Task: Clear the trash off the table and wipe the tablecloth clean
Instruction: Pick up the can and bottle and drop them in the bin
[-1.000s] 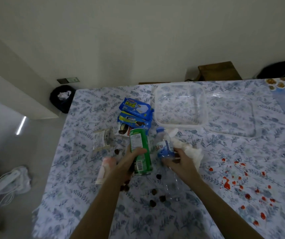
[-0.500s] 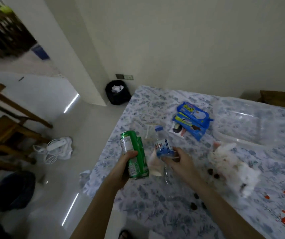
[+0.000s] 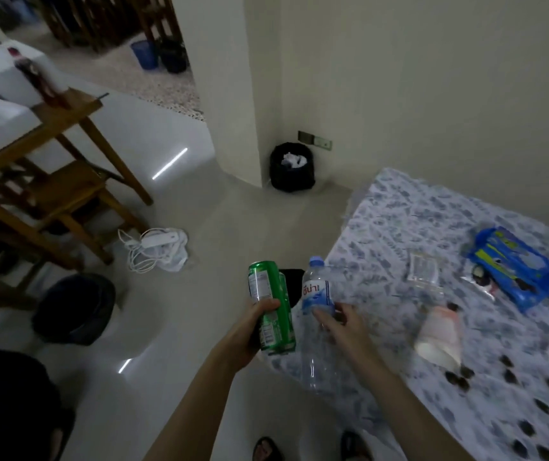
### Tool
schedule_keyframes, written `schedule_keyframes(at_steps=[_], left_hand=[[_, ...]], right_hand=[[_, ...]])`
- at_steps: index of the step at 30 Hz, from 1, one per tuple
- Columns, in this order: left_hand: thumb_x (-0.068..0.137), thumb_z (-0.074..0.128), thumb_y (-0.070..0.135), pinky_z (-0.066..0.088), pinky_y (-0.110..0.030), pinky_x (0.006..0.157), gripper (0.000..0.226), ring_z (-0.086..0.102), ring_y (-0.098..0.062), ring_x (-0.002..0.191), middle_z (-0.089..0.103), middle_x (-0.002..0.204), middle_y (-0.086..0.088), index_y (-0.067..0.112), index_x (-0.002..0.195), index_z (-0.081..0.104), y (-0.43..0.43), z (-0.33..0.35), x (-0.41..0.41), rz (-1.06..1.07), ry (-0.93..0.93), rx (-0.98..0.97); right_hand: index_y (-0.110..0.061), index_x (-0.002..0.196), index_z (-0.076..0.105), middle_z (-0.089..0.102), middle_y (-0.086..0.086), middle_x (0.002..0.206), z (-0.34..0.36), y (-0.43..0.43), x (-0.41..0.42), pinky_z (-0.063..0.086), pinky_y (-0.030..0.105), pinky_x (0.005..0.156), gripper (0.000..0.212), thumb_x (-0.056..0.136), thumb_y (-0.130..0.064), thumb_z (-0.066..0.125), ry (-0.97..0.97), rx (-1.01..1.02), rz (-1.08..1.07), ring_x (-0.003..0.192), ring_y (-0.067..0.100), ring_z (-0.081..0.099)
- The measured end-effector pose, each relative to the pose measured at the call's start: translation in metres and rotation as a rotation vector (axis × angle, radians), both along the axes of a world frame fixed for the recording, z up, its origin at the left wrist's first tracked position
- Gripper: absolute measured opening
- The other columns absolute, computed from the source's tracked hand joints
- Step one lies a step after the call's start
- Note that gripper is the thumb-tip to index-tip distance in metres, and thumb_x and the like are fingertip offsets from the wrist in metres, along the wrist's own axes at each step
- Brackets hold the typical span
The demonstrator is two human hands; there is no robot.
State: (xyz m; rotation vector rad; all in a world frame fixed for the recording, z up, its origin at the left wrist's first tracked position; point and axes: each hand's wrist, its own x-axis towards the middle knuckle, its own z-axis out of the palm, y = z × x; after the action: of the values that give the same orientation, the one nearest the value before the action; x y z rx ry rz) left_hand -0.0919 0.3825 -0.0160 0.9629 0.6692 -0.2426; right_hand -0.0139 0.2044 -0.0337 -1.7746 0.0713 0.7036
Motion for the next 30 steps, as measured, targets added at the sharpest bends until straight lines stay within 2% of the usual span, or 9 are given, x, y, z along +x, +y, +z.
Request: schedule_keyframes(at_steps=[2,4,7,12,18,20,26,30], left_hand=[[0.058,0.077,0.037,0.057,-0.045,0.085,0.082,0.061,-0.039,0.111,0.057,0.129,-0.026,0.017,0.13,0.046,0.017,-0.002,0.0,-0.006,-0.008,0.014],[0.056,0.078,0.038,0.056,-0.046,0.088,0.085,0.06,-0.039,0.113,0.056,0.13,-0.026,0.015,0.131,0.045,0.038,-0.007,0.003,0.004,-0.017,0.008],[0.057,0.08,0.039,0.057,-0.042,0.083,0.09,0.061,-0.037,0.112,0.055,0.132,-0.026,0.014,0.135,0.041,0.061,-0.018,0.018,0.017,-0.009,-0.02],[0.067,0.074,0.029,0.059,-0.038,0.074,0.077,0.065,-0.032,0.101,0.058,0.129,-0.024,0.016,0.134,0.04,0.083,-0.031,0.058,-0.006,0.012,-0.04],[0.055,0.079,0.036,0.057,-0.043,0.082,0.092,0.061,-0.036,0.112,0.056,0.131,-0.022,0.021,0.135,0.037,0.118,-0.063,0.11,-0.024,0.107,-0.012],[0.056,0.079,0.035,0.057,-0.045,0.083,0.091,0.061,-0.038,0.113,0.056,0.13,-0.022,0.02,0.135,0.036,0.128,-0.078,0.127,-0.029,0.12,-0.01],[0.056,0.081,0.032,0.055,-0.051,0.088,0.093,0.061,-0.04,0.113,0.055,0.131,-0.023,0.019,0.136,0.036,0.153,-0.149,0.165,-0.025,0.181,-0.036],[0.056,0.078,0.034,0.053,-0.053,0.091,0.09,0.06,-0.039,0.11,0.056,0.129,-0.023,0.018,0.134,0.038,0.166,-0.214,0.176,-0.046,0.195,-0.11]], right_hand=[[-0.016,0.118,0.056,0.064,0.004,0.109,0.001,0.019,-0.001,0.056,0.036,0.081,0.047,0.08,-0.04,0.07,0.017,0.016,0.014,0.097,0.02,0.063],[-0.016,0.116,0.058,0.066,0.004,0.107,0.0,0.04,0.003,0.056,0.033,0.078,0.045,0.08,-0.041,0.069,0.029,0.024,0.046,0.095,0.02,0.065],[-0.017,0.115,0.059,0.068,0.003,0.104,-0.001,0.064,0.017,0.055,0.033,0.077,0.04,0.082,-0.039,0.068,0.045,0.035,0.062,0.093,0.019,0.066],[-0.016,0.117,0.06,0.068,0.003,0.103,-0.013,0.092,0.056,0.049,0.024,0.065,0.04,0.084,-0.037,0.066,0.054,0.018,0.051,0.09,0.017,0.066],[-0.016,0.119,0.061,0.07,0.003,0.105,-0.037,0.119,0.106,0.054,0.033,0.083,0.041,0.084,-0.037,0.066,0.175,0.041,0.047,0.095,0.018,0.067],[-0.017,0.118,0.061,0.07,0.004,0.106,-0.047,0.128,0.123,0.054,0.031,0.082,0.036,0.086,-0.034,0.064,0.228,0.054,0.036,0.096,0.017,0.067],[-0.014,0.122,0.059,0.07,0.007,0.107,-0.106,0.166,0.158,0.053,0.04,0.092,0.042,0.083,-0.029,0.068,0.364,-0.005,-0.055,0.098,0.021,0.067],[-0.019,0.116,0.062,0.072,0.004,0.101,-0.171,0.186,0.161,0.055,0.035,0.08,0.035,0.082,-0.028,0.068,0.425,-0.055,-0.146,0.092,0.018,0.068]])
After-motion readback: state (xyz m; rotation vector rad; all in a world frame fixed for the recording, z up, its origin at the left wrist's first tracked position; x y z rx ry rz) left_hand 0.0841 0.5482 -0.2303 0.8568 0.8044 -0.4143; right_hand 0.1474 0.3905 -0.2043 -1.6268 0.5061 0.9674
